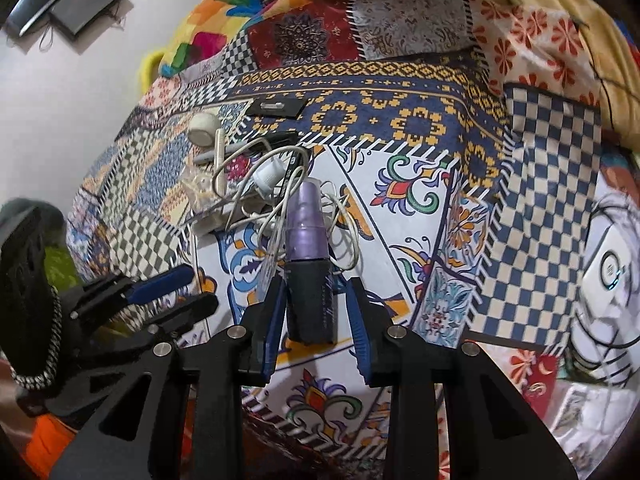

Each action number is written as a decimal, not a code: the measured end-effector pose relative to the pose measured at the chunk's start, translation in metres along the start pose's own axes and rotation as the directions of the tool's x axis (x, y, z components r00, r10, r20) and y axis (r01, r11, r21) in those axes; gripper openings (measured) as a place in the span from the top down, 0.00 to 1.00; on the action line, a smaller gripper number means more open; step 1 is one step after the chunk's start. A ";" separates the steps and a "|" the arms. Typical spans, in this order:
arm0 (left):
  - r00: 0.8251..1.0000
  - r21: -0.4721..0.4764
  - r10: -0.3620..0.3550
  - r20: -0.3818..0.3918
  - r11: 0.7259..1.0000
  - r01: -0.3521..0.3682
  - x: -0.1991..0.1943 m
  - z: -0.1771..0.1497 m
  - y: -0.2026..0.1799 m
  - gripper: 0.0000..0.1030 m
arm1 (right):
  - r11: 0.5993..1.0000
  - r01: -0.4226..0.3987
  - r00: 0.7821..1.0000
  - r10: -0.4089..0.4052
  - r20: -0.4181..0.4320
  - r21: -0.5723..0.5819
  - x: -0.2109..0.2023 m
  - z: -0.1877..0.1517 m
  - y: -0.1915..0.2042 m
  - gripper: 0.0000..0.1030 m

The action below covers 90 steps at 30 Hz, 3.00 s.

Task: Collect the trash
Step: 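Grasp the clear pen with the left tool while the right tool holds the bottle, then carry the bottle and pen in both tools over the white bucket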

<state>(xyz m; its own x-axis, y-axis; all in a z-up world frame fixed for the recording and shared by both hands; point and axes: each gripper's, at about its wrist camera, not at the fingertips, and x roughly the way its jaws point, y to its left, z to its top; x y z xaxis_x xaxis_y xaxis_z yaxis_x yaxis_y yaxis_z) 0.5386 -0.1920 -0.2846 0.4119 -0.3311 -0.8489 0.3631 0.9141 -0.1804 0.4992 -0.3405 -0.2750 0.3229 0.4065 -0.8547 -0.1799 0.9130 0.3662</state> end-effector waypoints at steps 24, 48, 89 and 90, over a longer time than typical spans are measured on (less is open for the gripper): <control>0.999 -0.008 -0.036 0.016 0.999 0.036 -0.025 0.005 -0.025 0.65 | 0.986 0.096 0.994 -0.086 0.073 -0.137 -0.040 -0.010 0.020 0.77; 0.999 -0.041 0.029 -0.038 0.999 -0.031 0.039 0.025 -0.056 0.93 | 0.998 0.064 0.982 -0.060 0.180 -0.017 -0.080 -0.015 -0.018 0.77; 0.993 0.039 0.083 -0.081 0.996 -0.080 0.019 -0.003 -0.030 0.93 | 0.993 0.113 0.985 -0.111 0.130 -0.012 -0.018 0.016 -0.010 0.77; 0.994 0.021 0.047 -0.100 0.999 -0.045 0.018 -0.002 -0.028 0.93 | 0.993 0.114 0.985 -0.111 0.132 -0.011 -0.019 0.016 -0.010 0.77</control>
<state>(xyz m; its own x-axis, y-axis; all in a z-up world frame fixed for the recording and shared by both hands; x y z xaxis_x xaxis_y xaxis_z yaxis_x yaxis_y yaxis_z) 0.5342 -0.2230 -0.2962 0.3427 -0.2624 -0.9021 0.3614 0.9231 -0.1312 0.5094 -0.3563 -0.2569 0.4605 0.3033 -0.8342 -0.1523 0.9529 0.2624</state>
